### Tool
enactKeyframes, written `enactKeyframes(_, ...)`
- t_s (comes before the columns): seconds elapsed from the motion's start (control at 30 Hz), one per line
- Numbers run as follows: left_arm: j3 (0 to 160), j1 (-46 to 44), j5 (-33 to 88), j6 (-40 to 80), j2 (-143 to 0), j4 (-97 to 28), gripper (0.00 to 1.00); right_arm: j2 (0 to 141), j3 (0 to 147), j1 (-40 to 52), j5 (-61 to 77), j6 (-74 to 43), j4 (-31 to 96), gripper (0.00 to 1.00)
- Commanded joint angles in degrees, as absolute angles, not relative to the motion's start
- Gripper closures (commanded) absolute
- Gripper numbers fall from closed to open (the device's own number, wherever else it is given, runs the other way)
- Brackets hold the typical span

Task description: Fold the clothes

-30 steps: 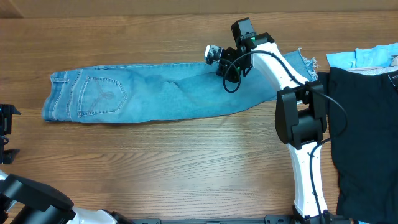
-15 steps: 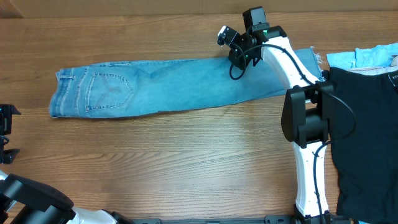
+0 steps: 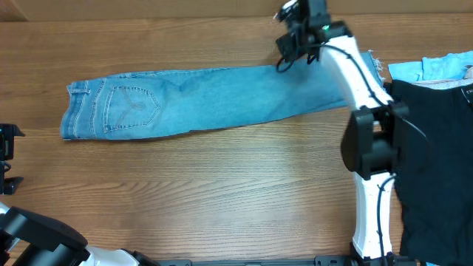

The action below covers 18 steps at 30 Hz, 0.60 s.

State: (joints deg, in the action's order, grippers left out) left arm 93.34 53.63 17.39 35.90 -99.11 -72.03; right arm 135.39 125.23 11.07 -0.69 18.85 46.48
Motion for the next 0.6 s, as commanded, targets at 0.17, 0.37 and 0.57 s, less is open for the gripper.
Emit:
enactKeyframes(0.17, 93.5, 53.6, 17.4, 36.2, -98.1, -71.9, 0.0, 123.1, 128.5, -5.2, 1.0, 2.7, 66.8, 0.0)
enactKeyframes(0.37, 93.5, 53.6, 17.4, 36.2, -98.1, -71.9, 0.0, 123.1, 128.5, -9.6, 3.3, 2.8, 70.3, 0.0)
enactKeyframes(0.57, 93.5, 53.6, 17.4, 36.2, -98.1, -71.9, 0.0, 123.1, 128.5, -9.6, 3.3, 2.7, 70.3, 0.0)
